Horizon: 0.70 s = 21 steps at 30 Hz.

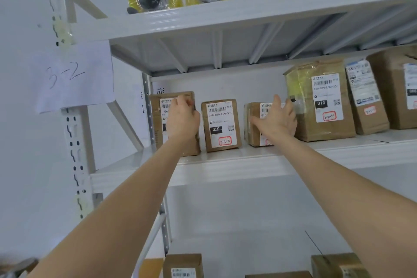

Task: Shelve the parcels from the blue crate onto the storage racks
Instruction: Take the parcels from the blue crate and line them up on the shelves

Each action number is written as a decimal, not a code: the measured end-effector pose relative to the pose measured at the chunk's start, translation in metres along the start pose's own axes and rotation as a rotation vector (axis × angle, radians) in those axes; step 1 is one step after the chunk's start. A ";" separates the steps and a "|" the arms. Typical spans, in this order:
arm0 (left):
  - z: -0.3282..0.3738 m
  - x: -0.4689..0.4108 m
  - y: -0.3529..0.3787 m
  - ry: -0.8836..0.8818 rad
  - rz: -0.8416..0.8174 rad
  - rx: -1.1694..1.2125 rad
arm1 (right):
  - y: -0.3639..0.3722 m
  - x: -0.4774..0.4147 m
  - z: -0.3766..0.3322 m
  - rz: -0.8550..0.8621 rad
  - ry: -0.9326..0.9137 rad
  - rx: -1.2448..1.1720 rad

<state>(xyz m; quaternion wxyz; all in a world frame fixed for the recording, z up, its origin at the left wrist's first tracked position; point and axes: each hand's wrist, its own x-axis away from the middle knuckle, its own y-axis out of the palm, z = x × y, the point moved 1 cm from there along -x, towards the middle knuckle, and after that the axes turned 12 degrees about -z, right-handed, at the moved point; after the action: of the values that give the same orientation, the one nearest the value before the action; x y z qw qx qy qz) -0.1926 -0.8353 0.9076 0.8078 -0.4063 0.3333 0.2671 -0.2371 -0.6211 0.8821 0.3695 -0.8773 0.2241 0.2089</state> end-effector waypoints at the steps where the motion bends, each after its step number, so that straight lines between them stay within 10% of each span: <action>1: -0.007 0.000 -0.006 -0.024 0.007 0.004 | 0.003 0.001 -0.002 -0.019 0.011 0.005; 10: -0.054 -0.011 -0.042 -0.209 0.175 0.022 | 0.014 0.003 -0.008 -0.018 0.084 0.010; 21: -0.087 -0.026 -0.014 -0.443 -0.107 0.474 | 0.023 -0.007 0.000 -0.034 0.161 -0.003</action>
<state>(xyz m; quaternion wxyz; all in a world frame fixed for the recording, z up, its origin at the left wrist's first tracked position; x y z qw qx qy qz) -0.2271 -0.9197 0.8949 0.9456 -0.1561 0.1806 0.2210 -0.2548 -0.6335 0.8728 0.3524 -0.8955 0.2378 0.1317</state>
